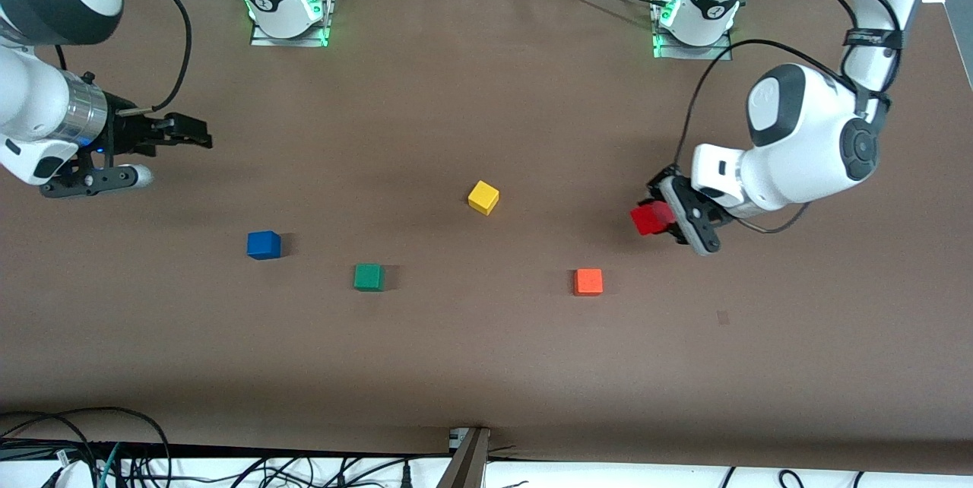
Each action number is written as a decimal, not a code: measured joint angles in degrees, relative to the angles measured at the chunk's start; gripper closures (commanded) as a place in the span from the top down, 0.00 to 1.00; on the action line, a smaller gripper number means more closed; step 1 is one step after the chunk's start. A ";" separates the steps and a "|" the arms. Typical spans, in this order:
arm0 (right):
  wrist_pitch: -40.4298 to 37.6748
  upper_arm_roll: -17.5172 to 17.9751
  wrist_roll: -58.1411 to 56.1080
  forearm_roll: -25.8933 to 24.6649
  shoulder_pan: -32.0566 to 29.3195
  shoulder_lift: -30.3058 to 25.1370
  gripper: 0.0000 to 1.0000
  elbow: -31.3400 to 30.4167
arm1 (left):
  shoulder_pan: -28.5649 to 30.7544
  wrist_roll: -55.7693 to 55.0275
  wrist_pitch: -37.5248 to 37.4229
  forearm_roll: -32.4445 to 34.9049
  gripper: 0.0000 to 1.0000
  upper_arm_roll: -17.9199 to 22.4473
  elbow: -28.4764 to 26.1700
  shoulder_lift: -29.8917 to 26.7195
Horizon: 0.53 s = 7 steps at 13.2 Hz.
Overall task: Pass red block to right arm, stack on blue
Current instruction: 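Lift the red cube with the left gripper while the right gripper approaches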
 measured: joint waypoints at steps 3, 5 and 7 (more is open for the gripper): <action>-0.49 -0.97 0.01 11.85 -0.15 0.39 1.00 -0.15 | -0.37 6.55 1.52 -11.39 0.00 -4.34 0.47 0.91; -0.43 -1.25 0.03 21.92 -0.83 2.16 1.00 -0.34 | -0.49 15.12 3.99 -21.51 0.00 -6.61 0.58 1.64; -0.39 -1.46 0.01 33.06 -2.21 4.95 1.00 -0.44 | -1.17 22.15 6.12 -30.00 0.00 -8.01 0.72 2.33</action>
